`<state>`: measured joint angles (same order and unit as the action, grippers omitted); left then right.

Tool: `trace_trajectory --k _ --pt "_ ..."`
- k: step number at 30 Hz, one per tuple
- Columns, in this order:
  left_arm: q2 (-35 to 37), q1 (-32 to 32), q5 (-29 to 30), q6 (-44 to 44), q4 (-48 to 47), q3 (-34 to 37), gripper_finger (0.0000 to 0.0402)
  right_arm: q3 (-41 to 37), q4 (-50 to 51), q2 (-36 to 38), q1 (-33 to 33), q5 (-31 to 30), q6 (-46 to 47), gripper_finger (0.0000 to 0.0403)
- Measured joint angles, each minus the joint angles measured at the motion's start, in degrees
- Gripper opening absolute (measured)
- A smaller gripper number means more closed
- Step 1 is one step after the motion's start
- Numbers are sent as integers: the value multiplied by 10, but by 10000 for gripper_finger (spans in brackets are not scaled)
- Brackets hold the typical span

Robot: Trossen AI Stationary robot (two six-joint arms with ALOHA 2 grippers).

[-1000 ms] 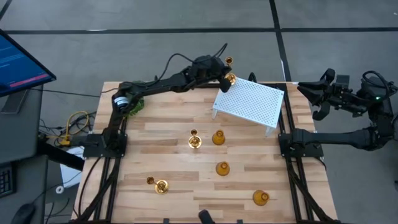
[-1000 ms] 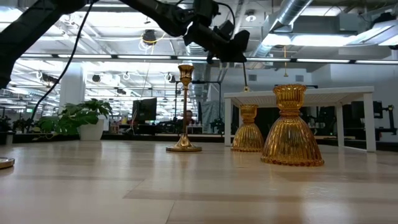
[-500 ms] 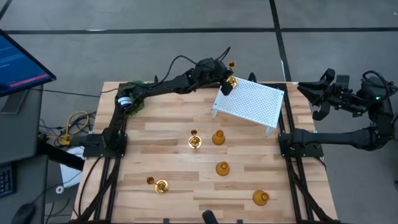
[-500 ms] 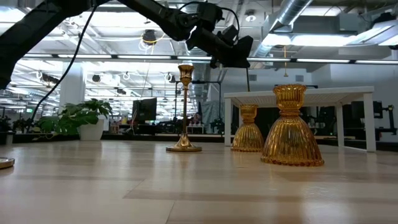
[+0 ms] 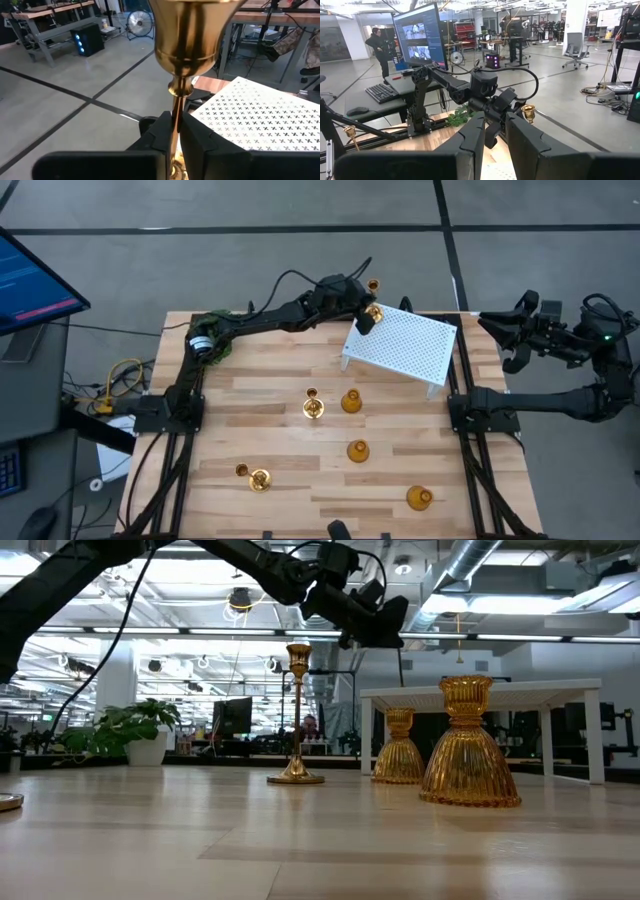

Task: Pick & Place candle stick holders
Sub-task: Put the top gold candle holder on the shelf

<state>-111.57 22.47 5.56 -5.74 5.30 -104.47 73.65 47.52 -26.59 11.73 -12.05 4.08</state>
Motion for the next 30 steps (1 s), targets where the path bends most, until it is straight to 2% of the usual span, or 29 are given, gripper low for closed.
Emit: trace_trajectory --k 30 --pt "1 -3 1 -14 0 0 39 0 0 0 0 0 -1 71"
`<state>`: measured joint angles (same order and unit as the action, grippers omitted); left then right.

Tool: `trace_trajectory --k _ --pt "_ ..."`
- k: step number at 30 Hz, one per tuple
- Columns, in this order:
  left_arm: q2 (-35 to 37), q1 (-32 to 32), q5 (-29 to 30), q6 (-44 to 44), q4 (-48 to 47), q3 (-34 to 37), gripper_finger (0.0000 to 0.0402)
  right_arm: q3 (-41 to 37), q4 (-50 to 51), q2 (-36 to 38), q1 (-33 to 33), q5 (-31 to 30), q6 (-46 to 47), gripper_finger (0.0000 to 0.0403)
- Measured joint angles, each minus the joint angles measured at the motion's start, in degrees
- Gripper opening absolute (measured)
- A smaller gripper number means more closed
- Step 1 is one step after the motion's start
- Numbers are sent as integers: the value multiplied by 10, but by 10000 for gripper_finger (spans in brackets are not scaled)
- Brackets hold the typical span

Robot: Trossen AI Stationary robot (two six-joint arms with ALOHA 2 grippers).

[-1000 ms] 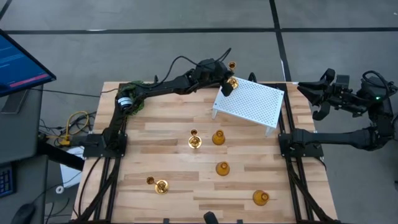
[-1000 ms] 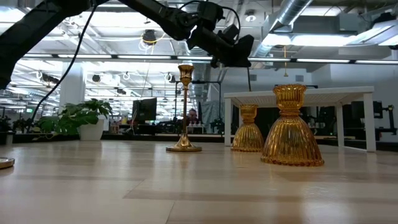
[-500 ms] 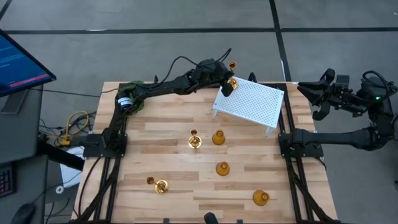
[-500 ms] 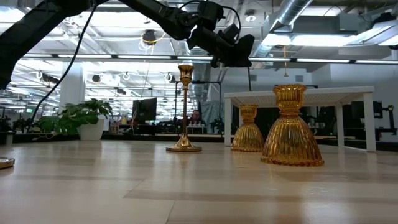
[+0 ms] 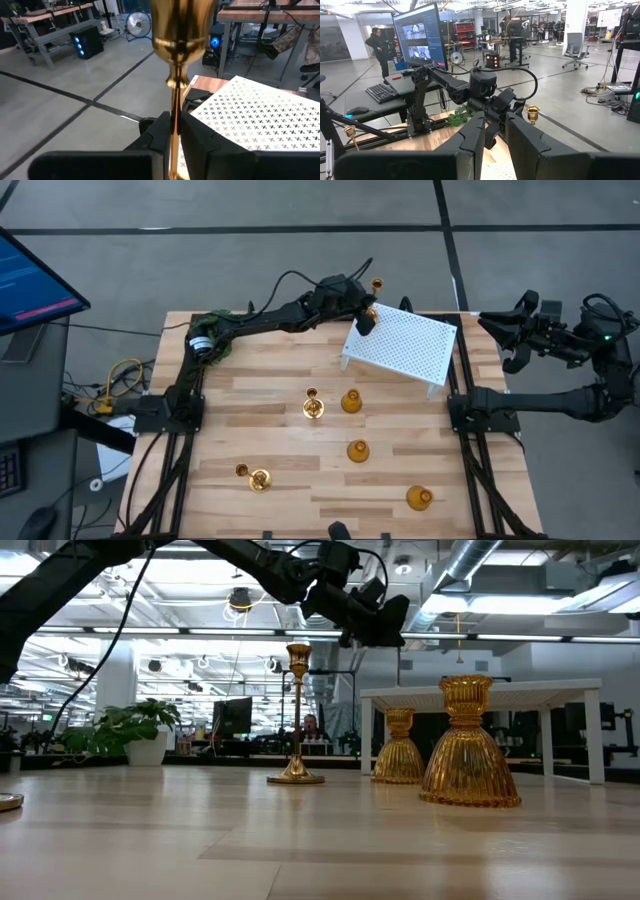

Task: Pick & Place candle stick holders
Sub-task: Put the top gold candle holder on the shelf

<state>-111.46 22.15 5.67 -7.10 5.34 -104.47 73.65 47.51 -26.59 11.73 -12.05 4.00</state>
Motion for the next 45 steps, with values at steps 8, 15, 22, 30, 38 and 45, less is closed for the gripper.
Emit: trace_trajectory --k 8,15,22,30,38,45 --pt "0 0 -13 0 1 0 49 0 0 0 0 0 0 71" --pt "0 0 -14 0 0 0 56 0 0 0 0 0 0 71" --pt "0 0 -15 0 0 0 73 0 0 0 0 0 0 71" --pt "0 0 -28 -1 0 0 91 0 0 0 0 0 0 71" --pt "0 0 -27 -33 0 0 141 0 0 0 0 2 0 71" --pt "0 0 -1 -34 -6 1 172 0 0 0 0 2 1 71"
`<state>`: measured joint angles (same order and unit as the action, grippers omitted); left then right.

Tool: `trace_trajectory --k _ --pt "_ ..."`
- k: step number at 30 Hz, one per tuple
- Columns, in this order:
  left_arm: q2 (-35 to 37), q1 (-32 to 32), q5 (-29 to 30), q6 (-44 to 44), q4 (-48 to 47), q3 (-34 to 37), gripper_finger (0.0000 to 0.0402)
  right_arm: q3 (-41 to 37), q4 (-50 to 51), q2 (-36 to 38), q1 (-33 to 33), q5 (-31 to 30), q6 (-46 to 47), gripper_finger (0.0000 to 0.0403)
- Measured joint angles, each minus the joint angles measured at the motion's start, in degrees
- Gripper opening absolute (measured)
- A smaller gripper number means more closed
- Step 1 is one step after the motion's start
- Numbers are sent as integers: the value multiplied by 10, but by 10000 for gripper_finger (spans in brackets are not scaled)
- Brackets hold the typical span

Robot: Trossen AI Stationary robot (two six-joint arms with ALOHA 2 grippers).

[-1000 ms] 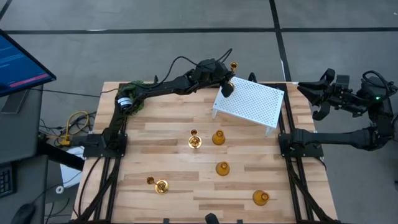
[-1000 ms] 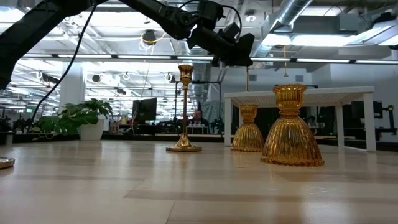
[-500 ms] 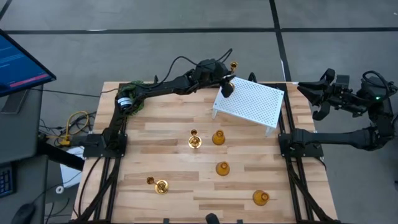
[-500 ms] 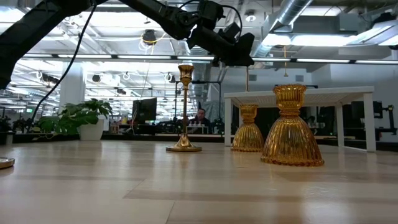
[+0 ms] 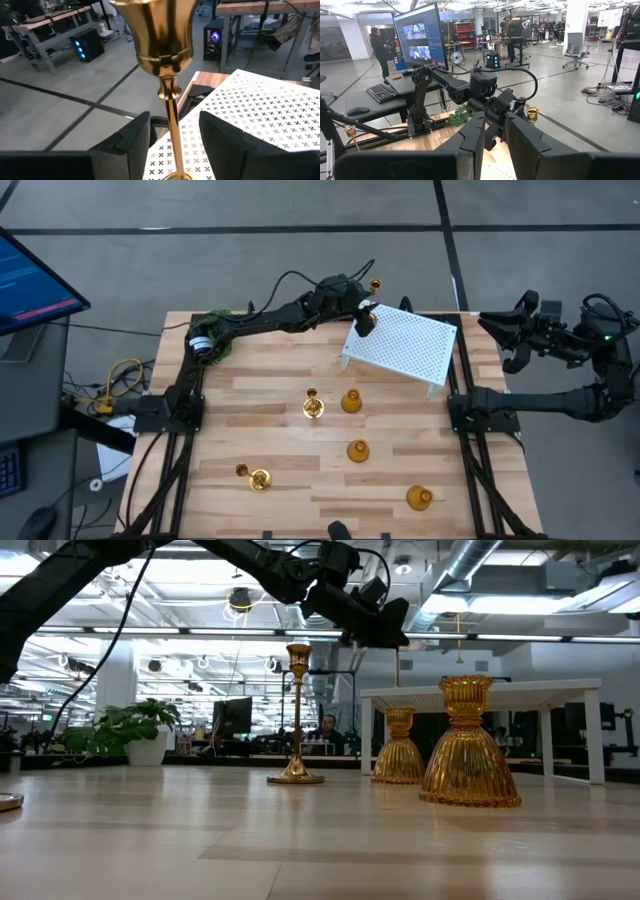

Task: Pick & Place candle stick holders
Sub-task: Put the top gold candle holder on the shelf

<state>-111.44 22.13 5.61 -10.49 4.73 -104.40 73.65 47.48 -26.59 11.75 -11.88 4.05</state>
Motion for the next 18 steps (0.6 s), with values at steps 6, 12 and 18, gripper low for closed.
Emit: trace_trajectory --k 6,12,18 --pt "0 0 1 0 -30 0 142 0 0 0 0 0 0 71" --pt "0 0 -16 0 -34 0 94 0 0 0 0 0 0 71" --pt "0 0 -19 1 -33 0 32 0 0 0 0 0 0 71"
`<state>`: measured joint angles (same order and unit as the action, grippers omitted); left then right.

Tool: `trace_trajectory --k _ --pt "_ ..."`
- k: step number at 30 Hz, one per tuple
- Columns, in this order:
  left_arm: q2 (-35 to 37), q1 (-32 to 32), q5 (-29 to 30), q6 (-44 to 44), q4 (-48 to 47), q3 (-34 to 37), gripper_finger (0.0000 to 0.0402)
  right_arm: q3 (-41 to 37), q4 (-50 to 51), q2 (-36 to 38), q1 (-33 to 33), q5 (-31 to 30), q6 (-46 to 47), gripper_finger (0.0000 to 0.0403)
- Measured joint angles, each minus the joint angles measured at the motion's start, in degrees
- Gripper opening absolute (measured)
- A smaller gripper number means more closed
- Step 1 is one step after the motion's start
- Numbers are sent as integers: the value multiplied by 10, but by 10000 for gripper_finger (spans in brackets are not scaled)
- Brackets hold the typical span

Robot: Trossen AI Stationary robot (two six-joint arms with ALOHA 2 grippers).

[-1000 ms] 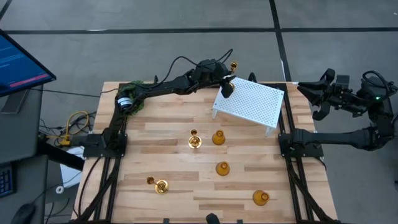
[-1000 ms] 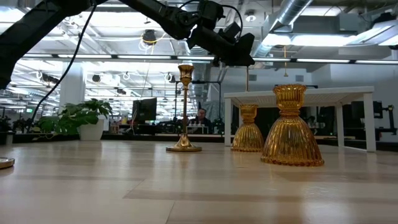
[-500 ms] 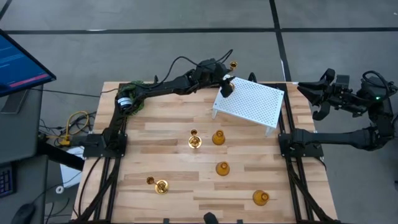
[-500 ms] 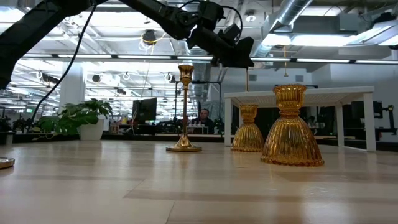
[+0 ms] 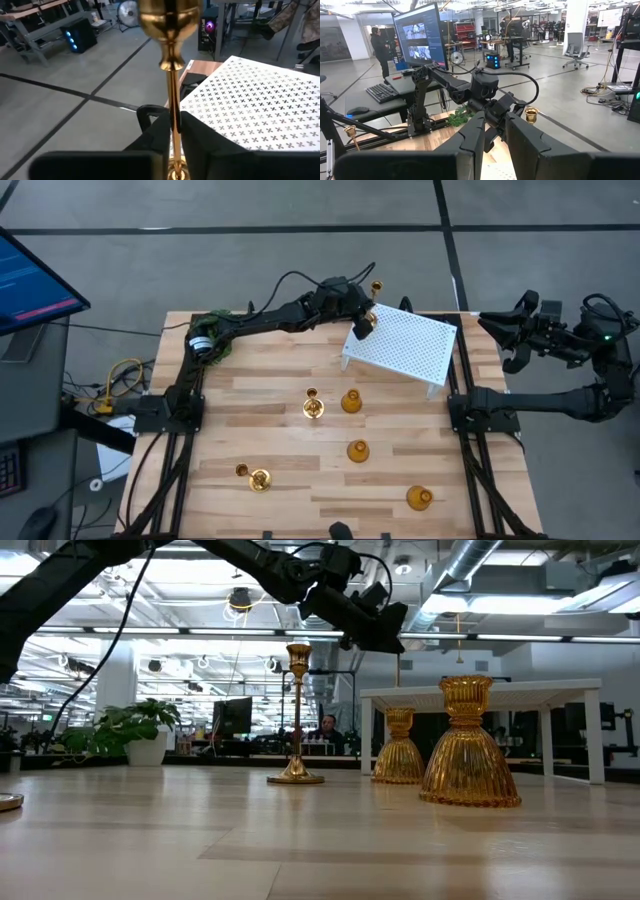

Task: Pick & Place candle stick holders
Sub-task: Put the top gold candle holder on the shelf

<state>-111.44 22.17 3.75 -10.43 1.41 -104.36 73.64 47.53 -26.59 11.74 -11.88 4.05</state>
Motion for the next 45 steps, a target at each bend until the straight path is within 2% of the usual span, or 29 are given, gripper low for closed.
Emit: trace_trajectory --k 3,9,15,21,26,45 --pt "0 0 0 -1 4 0 13 0 0 0 0 0 0 71" --pt "0 1 0 -1 16 0 16 0 0 0 0 0 -1 71" --pt "0 1 0 6 70 0 16 0 0 0 0 0 -1 71" --pt "-1 2 0 60 79 0 14 0 0 0 0 0 -2 71" --pt "-9 3 0 65 110 0 15 0 0 0 0 0 -12 71" --pt "-38 0 5 64 115 0 17 0 -5 0 0 -1 -12 71"
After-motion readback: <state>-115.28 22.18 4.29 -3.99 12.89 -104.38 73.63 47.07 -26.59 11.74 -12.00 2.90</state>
